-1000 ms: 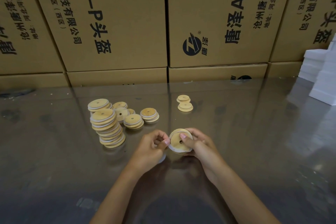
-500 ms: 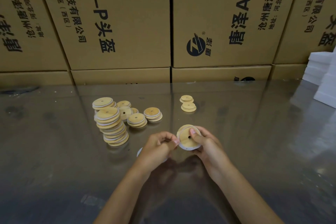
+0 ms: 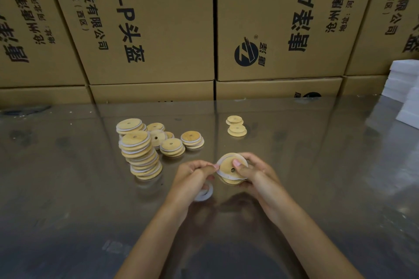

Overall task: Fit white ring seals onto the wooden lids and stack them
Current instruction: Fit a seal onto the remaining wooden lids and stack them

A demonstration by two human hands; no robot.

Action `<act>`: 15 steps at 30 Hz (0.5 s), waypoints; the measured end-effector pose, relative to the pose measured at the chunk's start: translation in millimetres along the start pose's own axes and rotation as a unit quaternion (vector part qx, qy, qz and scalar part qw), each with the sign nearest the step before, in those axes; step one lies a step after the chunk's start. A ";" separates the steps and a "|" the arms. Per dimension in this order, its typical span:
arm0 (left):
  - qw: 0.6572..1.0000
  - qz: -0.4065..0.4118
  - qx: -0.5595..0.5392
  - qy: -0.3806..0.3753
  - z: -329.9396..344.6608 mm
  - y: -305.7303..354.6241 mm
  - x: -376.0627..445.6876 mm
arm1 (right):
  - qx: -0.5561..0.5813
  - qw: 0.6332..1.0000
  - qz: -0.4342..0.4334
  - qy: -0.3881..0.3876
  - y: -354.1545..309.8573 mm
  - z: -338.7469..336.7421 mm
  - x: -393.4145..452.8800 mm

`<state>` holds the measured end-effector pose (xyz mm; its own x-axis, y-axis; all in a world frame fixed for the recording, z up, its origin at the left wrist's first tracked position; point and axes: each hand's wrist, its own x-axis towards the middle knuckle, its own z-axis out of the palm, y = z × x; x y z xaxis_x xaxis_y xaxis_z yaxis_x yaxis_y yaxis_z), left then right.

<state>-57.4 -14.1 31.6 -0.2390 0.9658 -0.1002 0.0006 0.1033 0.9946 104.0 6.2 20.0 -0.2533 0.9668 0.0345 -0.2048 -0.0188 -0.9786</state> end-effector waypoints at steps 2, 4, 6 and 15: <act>1.000 0.008 0.018 -0.005 -1.5 0.8 -0.7 | 0.002 1.000 0.001 0.007 -1.9 0.6 -0.4; 0.999 0.017 0.040 -0.024 -0.6 1.3 -3.0 | 0.012 1.000 0.008 0.015 -4.7 -0.7 -0.7; 0.996 0.028 0.069 -0.047 1.9 0.3 -5.3 | 0.028 0.999 0.017 0.022 -7.4 -2.7 -0.5; 0.992 0.079 0.095 -0.038 9.1 -8.4 -3.2 | 0.092 0.994 0.051 0.043 -4.2 1.3 0.5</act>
<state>-47.8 -15.9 23.3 -0.1465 0.9880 0.0485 0.2162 -0.0159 0.9762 103.4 6.5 24.4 -0.2011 0.9756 -0.0883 -0.3534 -0.1563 -0.9223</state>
